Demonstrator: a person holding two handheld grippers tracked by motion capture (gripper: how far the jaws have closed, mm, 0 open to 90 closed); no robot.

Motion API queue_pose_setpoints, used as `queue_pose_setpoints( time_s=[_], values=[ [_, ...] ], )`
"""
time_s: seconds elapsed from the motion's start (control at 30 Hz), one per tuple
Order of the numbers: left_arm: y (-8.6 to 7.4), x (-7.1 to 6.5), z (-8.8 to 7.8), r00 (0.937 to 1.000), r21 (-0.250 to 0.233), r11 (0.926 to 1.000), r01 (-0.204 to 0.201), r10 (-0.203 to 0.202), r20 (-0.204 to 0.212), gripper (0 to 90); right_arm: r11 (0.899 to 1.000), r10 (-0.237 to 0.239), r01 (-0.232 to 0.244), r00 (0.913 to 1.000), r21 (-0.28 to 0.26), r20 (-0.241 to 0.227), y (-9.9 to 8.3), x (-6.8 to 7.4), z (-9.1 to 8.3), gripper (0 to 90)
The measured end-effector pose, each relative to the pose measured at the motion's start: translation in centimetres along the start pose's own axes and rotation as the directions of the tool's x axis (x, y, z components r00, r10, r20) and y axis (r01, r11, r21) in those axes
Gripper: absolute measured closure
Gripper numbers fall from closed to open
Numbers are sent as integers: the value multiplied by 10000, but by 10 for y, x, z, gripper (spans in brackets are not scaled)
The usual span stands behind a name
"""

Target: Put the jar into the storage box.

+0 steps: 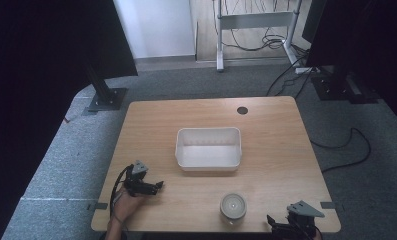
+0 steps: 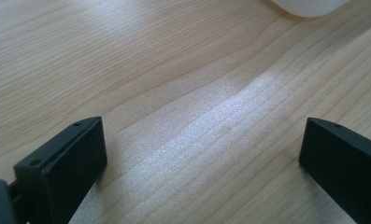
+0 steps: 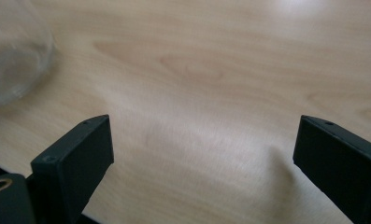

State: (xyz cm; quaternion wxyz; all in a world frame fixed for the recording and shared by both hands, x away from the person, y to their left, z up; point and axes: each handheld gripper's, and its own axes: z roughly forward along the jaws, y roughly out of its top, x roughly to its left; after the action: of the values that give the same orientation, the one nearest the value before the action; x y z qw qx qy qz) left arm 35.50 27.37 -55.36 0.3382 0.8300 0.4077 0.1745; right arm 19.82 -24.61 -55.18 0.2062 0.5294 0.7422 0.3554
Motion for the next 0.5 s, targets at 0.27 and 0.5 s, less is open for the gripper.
queue_pose_setpoints(
  time_s=[0.27, 0.5],
  values=[
    [0, 0, 0, 10000, 10, 10000, -3, 3, -4, 7, 9999, 106, -107, 9998, 70, 139, -1, -1, 1, 23],
    [0, 0, 0, 10000, 14, 10000, -8, 8, -4, 7, 9999, -151, 150, 9999, 42, 28, -1, 2, 0, 3]
  ],
)
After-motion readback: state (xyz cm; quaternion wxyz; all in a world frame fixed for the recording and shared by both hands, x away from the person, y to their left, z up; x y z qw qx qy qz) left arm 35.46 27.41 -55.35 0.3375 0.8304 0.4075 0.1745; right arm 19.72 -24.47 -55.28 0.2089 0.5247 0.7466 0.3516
